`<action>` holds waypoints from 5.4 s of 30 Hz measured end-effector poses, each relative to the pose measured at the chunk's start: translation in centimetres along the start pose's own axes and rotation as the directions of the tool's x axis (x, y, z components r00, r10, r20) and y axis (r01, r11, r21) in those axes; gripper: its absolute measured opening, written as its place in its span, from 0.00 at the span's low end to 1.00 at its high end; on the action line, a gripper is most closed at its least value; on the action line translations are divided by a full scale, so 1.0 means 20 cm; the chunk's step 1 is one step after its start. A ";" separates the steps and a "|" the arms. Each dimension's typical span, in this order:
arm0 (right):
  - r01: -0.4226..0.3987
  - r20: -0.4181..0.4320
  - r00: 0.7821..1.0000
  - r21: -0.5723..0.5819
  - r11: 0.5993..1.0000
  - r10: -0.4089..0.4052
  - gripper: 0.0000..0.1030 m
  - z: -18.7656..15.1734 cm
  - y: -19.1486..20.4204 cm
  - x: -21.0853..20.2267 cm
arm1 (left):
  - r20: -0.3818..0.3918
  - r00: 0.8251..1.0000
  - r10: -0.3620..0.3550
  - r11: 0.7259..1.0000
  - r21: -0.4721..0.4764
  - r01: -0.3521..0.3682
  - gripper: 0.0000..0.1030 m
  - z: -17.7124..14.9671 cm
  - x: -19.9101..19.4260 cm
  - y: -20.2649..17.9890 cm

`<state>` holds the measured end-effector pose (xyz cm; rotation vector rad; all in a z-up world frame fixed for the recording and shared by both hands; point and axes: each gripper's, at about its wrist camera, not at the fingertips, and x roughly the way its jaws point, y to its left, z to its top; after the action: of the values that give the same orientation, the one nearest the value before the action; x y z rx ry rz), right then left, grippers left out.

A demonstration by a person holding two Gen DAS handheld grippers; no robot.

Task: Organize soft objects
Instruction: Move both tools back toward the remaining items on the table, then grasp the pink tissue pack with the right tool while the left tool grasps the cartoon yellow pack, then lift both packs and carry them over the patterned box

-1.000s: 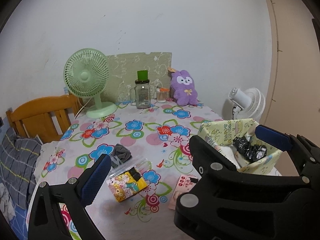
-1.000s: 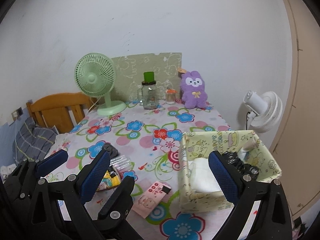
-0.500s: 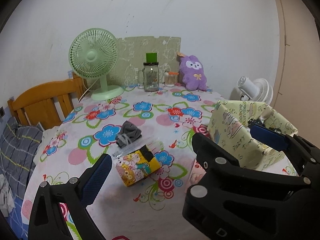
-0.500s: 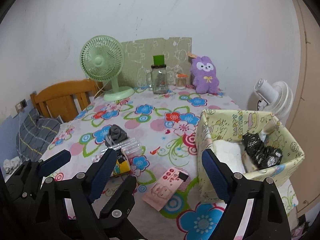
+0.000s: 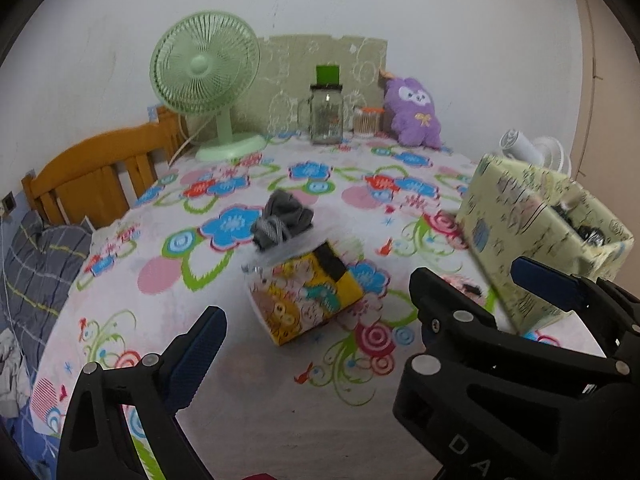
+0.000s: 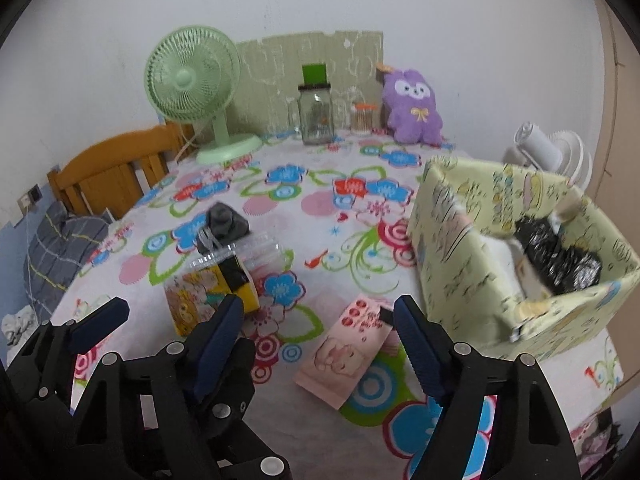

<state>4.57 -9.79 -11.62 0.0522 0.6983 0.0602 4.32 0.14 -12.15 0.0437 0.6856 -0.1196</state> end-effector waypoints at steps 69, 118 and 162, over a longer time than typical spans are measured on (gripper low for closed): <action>0.014 -0.124 0.992 0.064 0.998 -0.006 0.40 0.11 -0.02 0.40 | -0.179 0.984 0.029 0.998 -0.057 -0.040 0.79 0.10 0.41 0.07; -0.046 0.070 0.997 0.020 0.999 0.045 0.40 0.31 -0.09 -0.24 | 0.048 0.998 0.035 0.997 -0.068 -0.032 0.75 0.32 -0.19 -0.08; 0.001 0.142 0.990 0.041 0.999 -0.006 0.40 0.48 -0.51 -0.36 | 0.128 0.990 -0.051 0.999 0.023 0.049 0.75 0.53 -0.19 -0.50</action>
<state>5.70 -20.66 -0.40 0.0935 0.5571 0.0384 6.82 -10.25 -1.58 0.0378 0.5572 -0.1761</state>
